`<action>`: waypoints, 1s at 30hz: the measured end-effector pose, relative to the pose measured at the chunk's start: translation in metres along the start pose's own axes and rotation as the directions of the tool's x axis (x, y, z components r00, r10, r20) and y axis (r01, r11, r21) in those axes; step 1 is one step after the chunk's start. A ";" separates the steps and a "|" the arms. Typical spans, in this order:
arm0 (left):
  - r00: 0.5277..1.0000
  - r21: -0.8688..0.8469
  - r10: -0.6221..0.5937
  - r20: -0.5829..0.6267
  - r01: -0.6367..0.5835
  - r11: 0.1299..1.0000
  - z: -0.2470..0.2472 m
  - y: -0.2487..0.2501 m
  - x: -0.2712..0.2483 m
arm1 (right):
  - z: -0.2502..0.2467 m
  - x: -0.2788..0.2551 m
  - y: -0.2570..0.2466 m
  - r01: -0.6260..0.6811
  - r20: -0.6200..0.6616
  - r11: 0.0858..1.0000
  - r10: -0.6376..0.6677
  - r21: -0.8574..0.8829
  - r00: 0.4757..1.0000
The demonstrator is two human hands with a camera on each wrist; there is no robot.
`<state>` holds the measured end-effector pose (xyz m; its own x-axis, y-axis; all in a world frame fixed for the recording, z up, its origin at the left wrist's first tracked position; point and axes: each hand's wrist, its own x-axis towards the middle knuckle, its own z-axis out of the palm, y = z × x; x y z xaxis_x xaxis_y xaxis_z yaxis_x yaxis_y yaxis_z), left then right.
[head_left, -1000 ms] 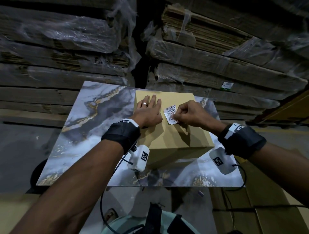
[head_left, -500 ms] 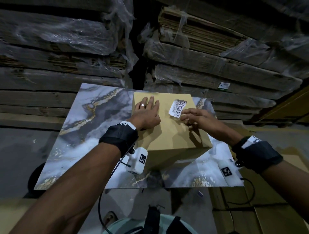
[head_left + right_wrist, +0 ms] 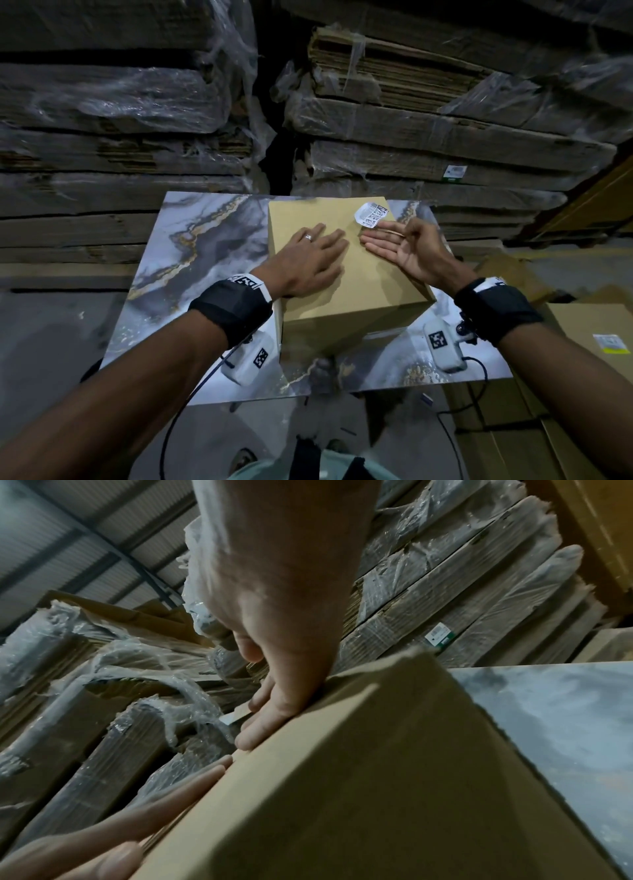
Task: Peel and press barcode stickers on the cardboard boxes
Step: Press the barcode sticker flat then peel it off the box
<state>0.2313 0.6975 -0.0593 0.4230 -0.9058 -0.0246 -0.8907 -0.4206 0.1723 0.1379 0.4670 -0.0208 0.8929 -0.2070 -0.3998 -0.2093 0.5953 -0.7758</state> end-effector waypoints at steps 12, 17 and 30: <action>0.990 0.079 -0.094 0.103 0.087 0.993 -0.010 0.003 0.003 | -0.001 -0.001 0.004 0.031 -0.011 1.000 -0.030 0.007 0.999; 0.985 0.056 0.049 0.167 -0.060 0.997 -0.013 0.009 -0.007 | 0.002 0.001 0.005 0.037 -0.015 0.999 -0.037 -0.031 0.999; 0.969 0.133 -0.246 0.030 0.240 0.962 -0.010 -0.001 0.013 | -0.004 0.000 0.009 0.042 -0.022 0.999 -0.043 -0.012 0.999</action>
<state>0.2391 0.6867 -0.0497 0.6238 -0.7757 -0.0961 -0.7772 -0.6286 0.0290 0.1340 0.4691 -0.0300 0.8923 -0.2488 -0.3768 -0.1762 0.5764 -0.7980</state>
